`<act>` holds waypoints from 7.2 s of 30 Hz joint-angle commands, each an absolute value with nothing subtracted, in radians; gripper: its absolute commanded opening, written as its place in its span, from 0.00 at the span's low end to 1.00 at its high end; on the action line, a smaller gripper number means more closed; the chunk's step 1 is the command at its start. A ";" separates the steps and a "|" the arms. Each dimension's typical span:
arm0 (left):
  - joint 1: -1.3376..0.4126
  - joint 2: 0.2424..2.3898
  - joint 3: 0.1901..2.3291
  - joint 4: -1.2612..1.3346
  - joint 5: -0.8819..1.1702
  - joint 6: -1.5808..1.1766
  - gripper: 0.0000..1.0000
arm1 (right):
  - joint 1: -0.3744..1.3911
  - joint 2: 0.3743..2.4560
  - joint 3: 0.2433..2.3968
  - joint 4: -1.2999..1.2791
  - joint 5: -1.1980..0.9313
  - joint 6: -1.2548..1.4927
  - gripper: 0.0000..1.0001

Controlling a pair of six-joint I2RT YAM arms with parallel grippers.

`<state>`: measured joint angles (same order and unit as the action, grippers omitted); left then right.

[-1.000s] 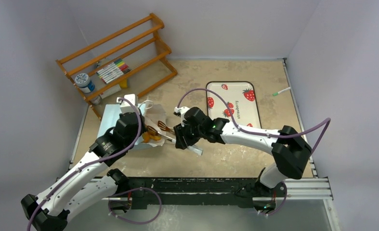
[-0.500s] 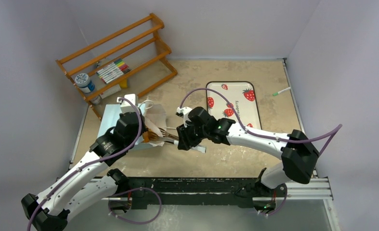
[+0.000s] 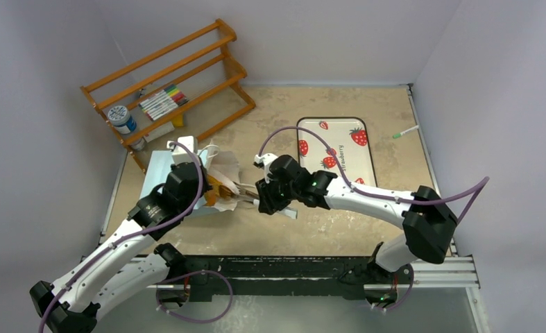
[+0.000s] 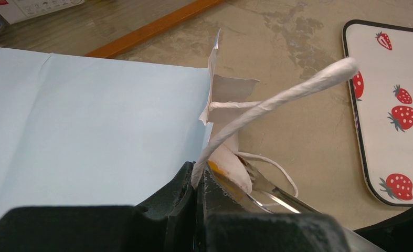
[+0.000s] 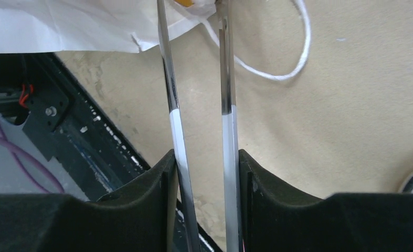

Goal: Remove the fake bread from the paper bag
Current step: Take out the fake bread from the paper bag, then place the fake bread in the container.

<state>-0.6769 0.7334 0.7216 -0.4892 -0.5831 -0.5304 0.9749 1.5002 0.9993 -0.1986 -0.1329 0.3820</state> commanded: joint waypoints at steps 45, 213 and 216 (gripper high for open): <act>-0.681 0.729 0.753 -0.448 -0.559 -0.562 0.00 | 0.971 1.655 1.077 -0.007 -0.335 0.266 0.32; -0.681 0.627 0.767 -0.679 -0.836 -0.953 0.00 | 0.486 1.115 0.763 -0.073 -0.063 0.963 0.04; -0.681 0.622 0.762 -0.679 -0.835 -0.954 0.00 | 0.462 1.123 0.758 -0.063 -0.090 0.951 0.05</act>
